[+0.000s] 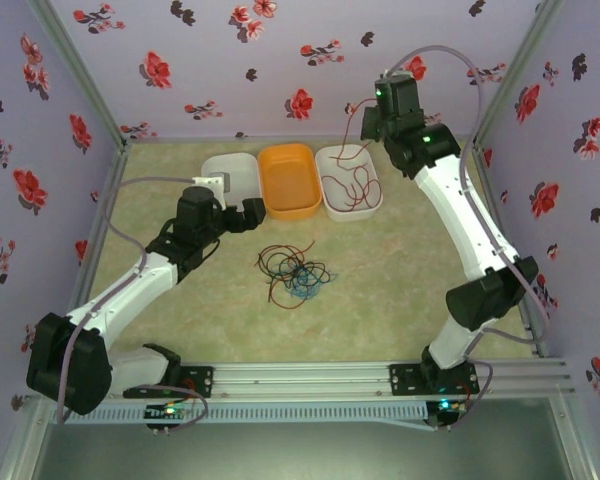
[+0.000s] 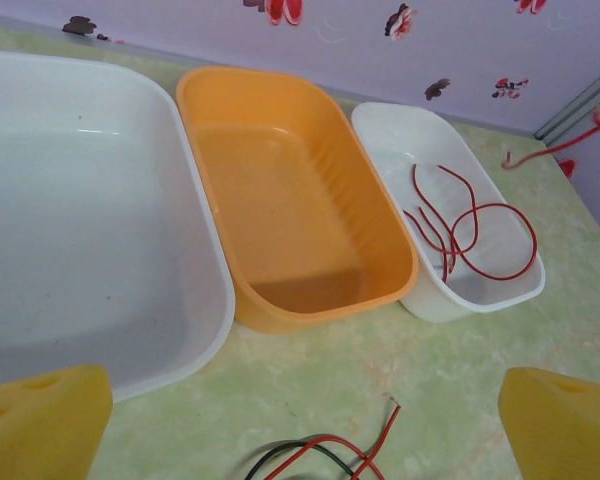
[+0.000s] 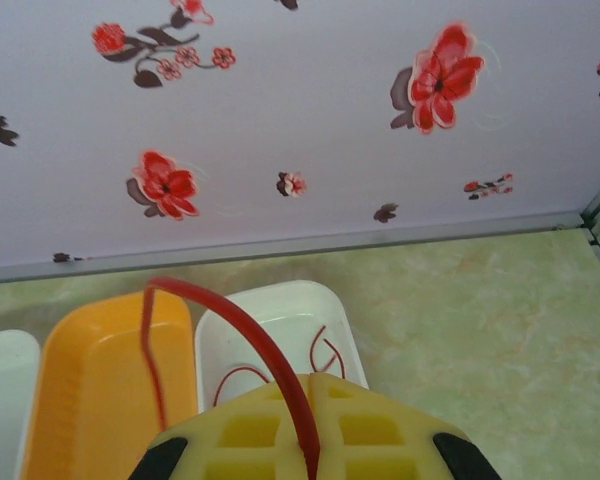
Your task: Untangle the cables
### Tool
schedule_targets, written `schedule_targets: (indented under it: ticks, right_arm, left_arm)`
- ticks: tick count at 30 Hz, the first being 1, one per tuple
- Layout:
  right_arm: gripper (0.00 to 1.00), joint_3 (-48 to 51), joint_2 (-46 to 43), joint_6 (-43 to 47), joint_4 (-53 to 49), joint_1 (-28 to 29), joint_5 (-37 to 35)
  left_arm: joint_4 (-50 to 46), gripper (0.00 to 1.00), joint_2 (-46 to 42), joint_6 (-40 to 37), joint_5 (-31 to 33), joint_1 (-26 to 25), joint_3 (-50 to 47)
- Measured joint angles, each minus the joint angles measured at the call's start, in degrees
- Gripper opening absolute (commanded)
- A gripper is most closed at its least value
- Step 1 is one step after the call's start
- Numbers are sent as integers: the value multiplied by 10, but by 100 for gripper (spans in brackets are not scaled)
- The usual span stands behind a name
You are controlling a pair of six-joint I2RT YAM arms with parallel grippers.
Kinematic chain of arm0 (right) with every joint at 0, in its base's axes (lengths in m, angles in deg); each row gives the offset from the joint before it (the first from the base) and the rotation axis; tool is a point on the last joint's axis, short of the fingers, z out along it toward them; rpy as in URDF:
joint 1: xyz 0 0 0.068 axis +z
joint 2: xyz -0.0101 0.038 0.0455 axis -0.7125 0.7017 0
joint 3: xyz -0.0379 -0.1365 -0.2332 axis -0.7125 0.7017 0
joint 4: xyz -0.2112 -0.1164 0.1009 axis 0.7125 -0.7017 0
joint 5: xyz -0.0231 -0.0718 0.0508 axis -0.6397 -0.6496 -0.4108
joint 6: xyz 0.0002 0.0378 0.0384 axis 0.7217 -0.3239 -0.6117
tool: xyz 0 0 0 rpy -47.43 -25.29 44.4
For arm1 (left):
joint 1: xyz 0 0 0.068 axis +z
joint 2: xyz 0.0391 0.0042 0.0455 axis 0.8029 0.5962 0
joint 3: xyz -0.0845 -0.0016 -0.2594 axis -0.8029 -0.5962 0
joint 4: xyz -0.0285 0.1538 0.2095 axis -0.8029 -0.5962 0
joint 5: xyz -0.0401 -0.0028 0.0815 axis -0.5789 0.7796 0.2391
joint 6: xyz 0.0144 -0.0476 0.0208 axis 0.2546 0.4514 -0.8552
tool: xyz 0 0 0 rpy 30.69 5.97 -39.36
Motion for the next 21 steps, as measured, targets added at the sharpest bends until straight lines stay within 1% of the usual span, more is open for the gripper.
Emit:
schedule_targets:
  ticks: [11,21]
  right_arm:
    - [0,0,58,-30,-12,-29,11]
    - [0,-28,133,-49,-57,-55,25]
  left_arm:
    - [0,100,5,-2,-2,0,-3]
    - [-17,100,34,-3,-13,0,-2]
